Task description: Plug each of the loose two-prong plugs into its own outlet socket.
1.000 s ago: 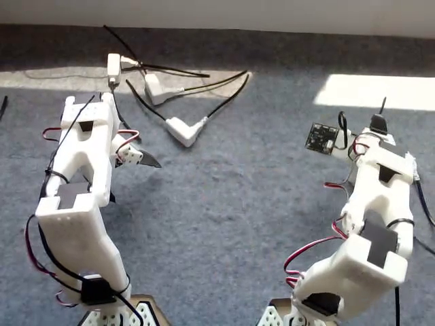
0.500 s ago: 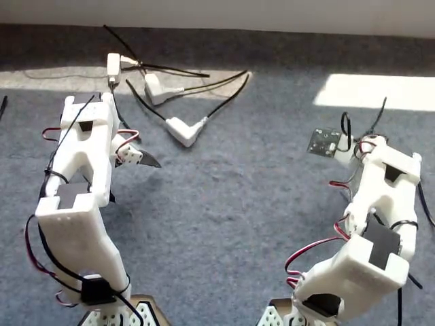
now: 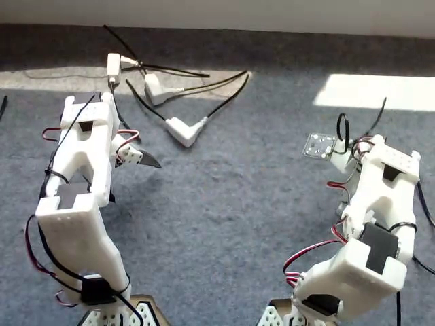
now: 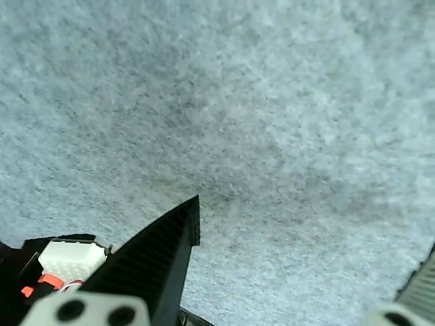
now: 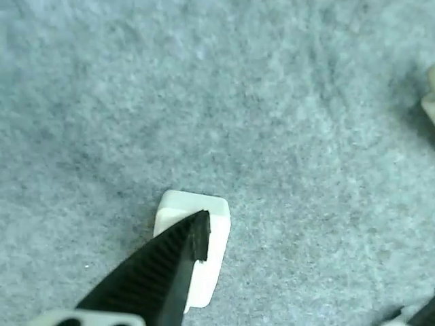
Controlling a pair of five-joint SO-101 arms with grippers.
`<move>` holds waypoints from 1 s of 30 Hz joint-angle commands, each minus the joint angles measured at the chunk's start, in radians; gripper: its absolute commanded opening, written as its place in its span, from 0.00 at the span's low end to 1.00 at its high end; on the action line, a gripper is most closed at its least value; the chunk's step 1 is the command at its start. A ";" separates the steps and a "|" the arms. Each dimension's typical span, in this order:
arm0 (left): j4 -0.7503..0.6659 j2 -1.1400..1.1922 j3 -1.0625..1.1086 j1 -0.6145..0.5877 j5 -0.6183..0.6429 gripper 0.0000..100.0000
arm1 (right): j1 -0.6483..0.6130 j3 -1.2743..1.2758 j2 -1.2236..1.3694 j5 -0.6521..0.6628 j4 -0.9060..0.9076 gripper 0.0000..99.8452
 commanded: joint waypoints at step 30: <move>0.000 -0.005 0.001 0.005 0.000 0.48 | 0.113 0.128 -0.102 0.021 -0.012 0.49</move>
